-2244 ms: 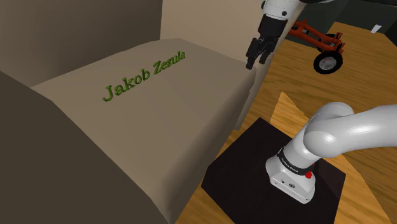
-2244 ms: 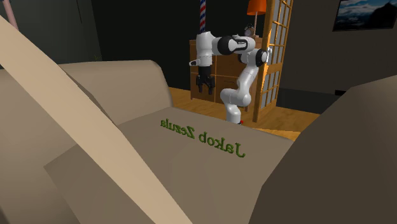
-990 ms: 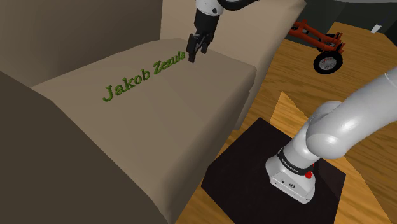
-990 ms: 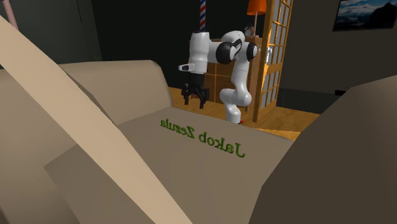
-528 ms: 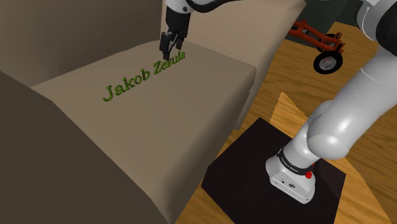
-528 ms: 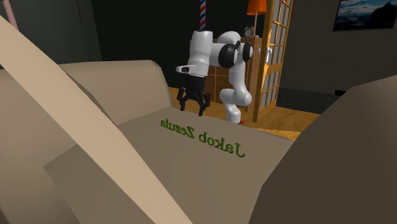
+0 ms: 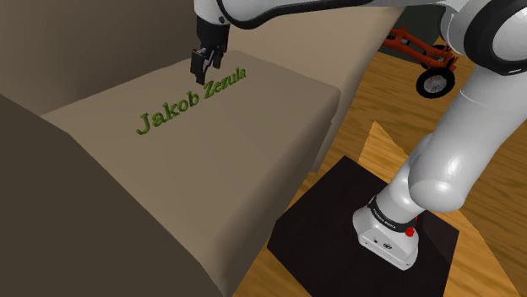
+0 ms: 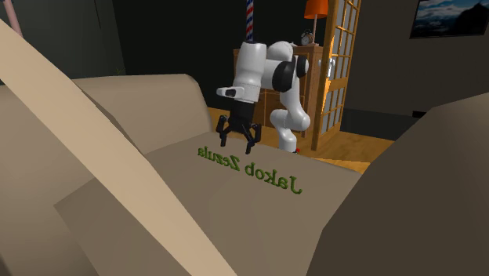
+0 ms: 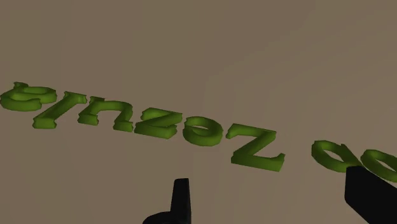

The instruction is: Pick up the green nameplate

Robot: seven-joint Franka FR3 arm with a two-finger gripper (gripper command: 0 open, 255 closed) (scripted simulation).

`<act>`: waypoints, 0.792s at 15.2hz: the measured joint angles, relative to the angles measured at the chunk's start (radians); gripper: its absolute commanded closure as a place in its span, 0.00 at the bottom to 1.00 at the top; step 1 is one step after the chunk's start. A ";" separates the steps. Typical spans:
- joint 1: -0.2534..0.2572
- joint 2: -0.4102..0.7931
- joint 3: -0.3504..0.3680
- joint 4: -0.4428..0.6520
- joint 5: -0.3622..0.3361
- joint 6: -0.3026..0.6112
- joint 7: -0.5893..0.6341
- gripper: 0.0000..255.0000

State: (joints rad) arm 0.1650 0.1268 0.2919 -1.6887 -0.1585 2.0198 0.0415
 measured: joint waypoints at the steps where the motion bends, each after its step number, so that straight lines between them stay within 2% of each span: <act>1: 0.000 -0.002 0.000 -0.014 0.000 0.012 0.001 0.00; 4: 0.000 0.003 -0.001 -0.049 -0.005 0.052 0.008 0.00; 5: 0.000 0.003 -0.001 -0.055 -0.006 0.058 0.009 1.00; 12: 0.000 0.003 -0.001 -0.061 -0.007 0.066 0.010 1.00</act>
State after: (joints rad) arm 0.1649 0.1296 0.2910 -1.7500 -0.1652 2.0856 0.0519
